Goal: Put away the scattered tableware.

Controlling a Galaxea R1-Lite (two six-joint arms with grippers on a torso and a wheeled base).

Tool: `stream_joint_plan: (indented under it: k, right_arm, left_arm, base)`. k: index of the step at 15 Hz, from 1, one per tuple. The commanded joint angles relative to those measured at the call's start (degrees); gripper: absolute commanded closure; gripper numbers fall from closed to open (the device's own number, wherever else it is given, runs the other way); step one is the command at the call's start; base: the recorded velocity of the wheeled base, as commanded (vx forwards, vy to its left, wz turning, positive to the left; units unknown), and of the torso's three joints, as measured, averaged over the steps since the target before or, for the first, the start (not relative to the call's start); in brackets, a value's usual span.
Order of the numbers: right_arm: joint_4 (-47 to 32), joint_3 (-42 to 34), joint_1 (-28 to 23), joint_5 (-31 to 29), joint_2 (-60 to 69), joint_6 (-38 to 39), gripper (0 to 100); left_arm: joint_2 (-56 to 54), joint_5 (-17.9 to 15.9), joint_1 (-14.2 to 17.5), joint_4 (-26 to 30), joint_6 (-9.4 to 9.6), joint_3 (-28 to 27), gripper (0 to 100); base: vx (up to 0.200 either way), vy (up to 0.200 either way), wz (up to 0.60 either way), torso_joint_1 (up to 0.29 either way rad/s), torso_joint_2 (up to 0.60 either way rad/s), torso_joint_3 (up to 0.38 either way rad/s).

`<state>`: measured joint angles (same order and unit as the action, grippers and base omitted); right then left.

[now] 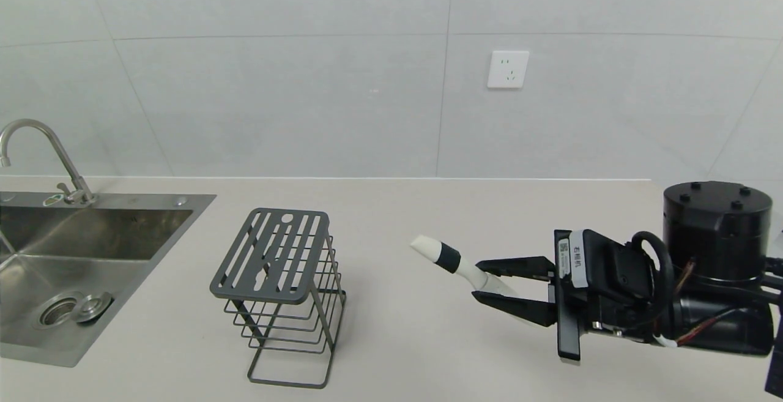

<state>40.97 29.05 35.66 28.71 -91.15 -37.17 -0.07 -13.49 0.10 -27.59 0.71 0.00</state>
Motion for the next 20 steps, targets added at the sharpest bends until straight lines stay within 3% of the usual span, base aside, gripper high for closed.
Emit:
stream_joint_plan:
  k: [1,2,3,4,6,7,8,9,15,16,18,19,20]
  right_arm:
    - [0.07,0.04,0.64,0.21,0.36,-0.01,100]
    - [0.07,-0.40,0.73,0.21,0.36,-0.01,100]
    - [0.16,-0.40,0.99,0.21,0.36,-0.01,100]
    - [0.16,-0.31,1.43,0.30,0.45,-0.01,100]
    - [1.04,-0.22,2.05,1.00,0.89,-0.01,100]
    - [1.30,0.31,2.14,1.00,0.89,-0.01,100]
    - [1.39,0.57,2.22,1.09,0.89,-0.01,100]
    - [1.74,0.57,2.31,1.17,1.24,-0.01,100]
    - [2.27,-0.84,2.75,1.53,2.56,0.17,100]
    - [2.27,-0.57,2.75,1.53,2.56,0.17,100]
    - [2.53,-0.40,2.49,1.53,2.56,0.17,100]
    - [2.53,-0.40,2.40,1.53,2.56,0.17,100]
    - [2.53,-0.22,2.05,1.53,2.64,0.17,100]
  left_arm:
    - [0.07,-4.08,-0.01,-0.54,-2.38,0.00,0]
    - [0.07,-7.69,-0.01,0.52,-6.33,-0.26,0]
    - [0.51,-10.32,-0.10,1.48,-9.14,-0.97,0]
    - [0.95,-14.10,-0.27,2.36,-10.29,-2.02,0]
    - [2.62,-21.75,-0.98,2.54,-10.02,-3.08,0]
    - [4.56,-29.13,-1.33,2.54,-9.50,-4.22,0]
    - [7.28,-34.23,-1.33,2.36,-9.50,-5.45,0]
    - [11.06,-37.04,-1.33,1.57,-9.32,-6.86,0]
    - [38.57,-41.17,-2.03,-4.76,-9.14,-20.92,0]
    - [41.21,-42.49,-3.35,-4.93,-8.44,-21.80,0]
    - [51.05,-42.84,-8.97,-6.43,-0.97,-22.15,0]
    - [53.42,-42.84,-10.20,-7.31,1.14,-22.15,0]
    - [60.89,-42.76,-14.86,-11.44,7.03,-22.24,0]
  base:
    - [0.000,0.000,0.00,0.000,0.00,0.000]
    - [0.000,0.000,0.00,0.000,0.00,0.000]
    - [0.000,0.000,0.00,0.000,0.00,0.000]
    - [0.000,0.000,0.00,0.000,0.00,0.000]
    - [0.000,0.000,0.00,0.000,0.00,0.000]
    - [0.000,0.000,0.00,0.000,0.00,0.000]
    - [0.000,0.000,0.00,0.000,0.00,0.000]
    - [0.000,0.000,0.00,0.000,0.00,0.000]
    - [0.000,0.000,0.00,0.000,0.00,0.000]
    - [0.000,0.000,0.00,0.000,0.00,0.000]
    - [0.000,0.000,0.00,0.000,0.00,0.000]
    - [0.000,0.000,0.00,0.000,0.00,0.000]
    - [0.000,0.000,0.00,0.000,0.00,0.000]
